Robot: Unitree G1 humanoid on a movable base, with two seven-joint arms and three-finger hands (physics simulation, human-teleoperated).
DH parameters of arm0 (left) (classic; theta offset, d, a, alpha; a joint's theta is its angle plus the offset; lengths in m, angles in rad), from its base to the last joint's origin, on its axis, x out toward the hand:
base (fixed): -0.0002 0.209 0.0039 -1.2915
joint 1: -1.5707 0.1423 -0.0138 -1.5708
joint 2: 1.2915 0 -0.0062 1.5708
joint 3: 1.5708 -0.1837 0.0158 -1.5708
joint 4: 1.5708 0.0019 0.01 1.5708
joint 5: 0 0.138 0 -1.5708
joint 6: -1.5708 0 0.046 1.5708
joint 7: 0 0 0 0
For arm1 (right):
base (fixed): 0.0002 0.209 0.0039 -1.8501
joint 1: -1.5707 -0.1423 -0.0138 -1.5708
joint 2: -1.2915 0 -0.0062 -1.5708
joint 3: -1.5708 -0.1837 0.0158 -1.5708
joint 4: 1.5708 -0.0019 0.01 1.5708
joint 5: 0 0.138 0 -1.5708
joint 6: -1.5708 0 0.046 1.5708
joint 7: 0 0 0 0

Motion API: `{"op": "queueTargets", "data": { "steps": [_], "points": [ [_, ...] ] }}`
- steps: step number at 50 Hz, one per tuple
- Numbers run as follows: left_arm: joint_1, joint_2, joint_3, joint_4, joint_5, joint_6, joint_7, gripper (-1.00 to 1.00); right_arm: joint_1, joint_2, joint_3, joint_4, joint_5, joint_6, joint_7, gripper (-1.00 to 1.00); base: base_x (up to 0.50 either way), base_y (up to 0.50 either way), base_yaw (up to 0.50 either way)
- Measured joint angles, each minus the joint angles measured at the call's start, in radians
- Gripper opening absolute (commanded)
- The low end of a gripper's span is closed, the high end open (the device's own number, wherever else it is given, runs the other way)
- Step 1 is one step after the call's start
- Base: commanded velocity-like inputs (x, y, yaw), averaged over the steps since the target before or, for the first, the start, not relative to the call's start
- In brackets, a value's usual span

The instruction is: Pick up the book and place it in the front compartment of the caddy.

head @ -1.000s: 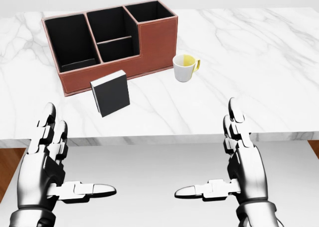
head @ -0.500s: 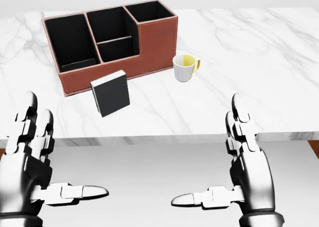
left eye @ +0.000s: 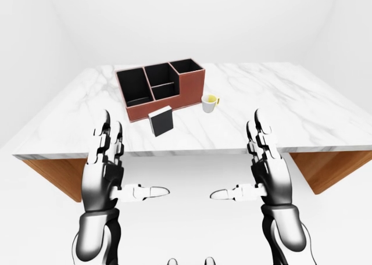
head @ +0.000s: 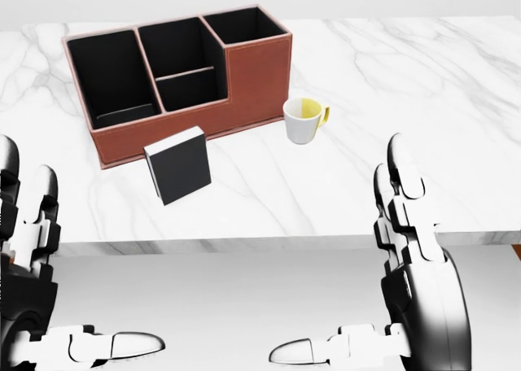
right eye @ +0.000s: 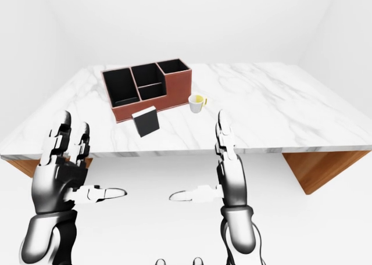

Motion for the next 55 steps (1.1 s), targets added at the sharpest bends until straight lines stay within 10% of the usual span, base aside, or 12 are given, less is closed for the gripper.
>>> {"op": "queueTargets", "data": {
  "steps": [55],
  "points": [
    [0.011,-0.004,0.006,-0.034,0.014,0.000,-0.003,1.00,0.001,-0.004,0.006,0.006,-0.020,0.000,0.027,1.00,0.49,-0.12,0.00]
  ]
}}
